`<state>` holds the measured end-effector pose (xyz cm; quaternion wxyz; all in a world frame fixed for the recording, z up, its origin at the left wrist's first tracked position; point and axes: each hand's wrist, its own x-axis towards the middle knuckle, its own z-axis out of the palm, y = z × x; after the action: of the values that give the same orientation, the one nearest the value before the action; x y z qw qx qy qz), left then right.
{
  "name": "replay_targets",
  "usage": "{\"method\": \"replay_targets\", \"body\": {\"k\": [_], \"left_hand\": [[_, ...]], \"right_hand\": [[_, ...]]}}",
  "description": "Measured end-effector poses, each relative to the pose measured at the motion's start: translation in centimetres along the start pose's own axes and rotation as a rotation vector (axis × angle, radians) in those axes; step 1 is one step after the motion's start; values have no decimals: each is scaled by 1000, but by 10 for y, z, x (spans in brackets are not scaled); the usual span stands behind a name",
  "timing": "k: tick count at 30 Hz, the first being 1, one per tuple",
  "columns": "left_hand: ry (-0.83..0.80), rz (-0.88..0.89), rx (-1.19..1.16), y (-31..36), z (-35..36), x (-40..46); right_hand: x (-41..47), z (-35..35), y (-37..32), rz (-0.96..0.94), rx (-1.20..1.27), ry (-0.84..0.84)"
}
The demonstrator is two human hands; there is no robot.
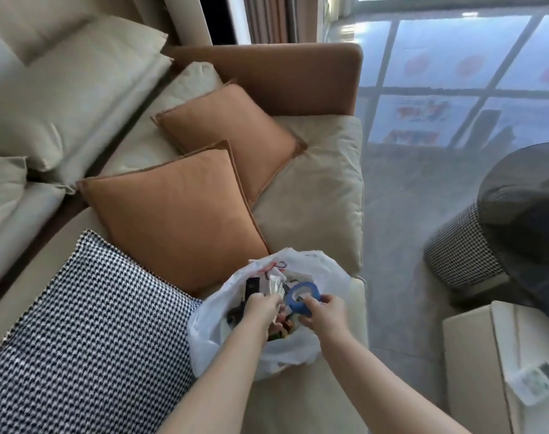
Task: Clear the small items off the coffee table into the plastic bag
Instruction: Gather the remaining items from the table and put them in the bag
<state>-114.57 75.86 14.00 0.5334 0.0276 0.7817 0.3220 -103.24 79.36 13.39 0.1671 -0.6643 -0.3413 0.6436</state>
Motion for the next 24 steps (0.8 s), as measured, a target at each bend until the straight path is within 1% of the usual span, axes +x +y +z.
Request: {"method": "replay_targets", "body": {"k": [4,7,9,11,14,19,24], "left_hand": [[-79,-25,-44,9,8,23],[-133,-19,-126,14,15,37],[-153,-12,-159,12,19,39],[-128,-1,-112,9,23,39],[-69,13,-40,3,28,34],[-68,45,36,-2,38,10],[-76,125,149,-14,58,-32]], "right_hand": [[26,10,0,28,-90,69],[34,12,1,38,-193,23],[31,7,4,21,-184,-26],[24,0,7,-16,-217,-59],[14,-11,11,-48,-256,-60],[-3,-34,12,-83,-249,-61],[-29,-79,20,-166,-281,-10]]}}
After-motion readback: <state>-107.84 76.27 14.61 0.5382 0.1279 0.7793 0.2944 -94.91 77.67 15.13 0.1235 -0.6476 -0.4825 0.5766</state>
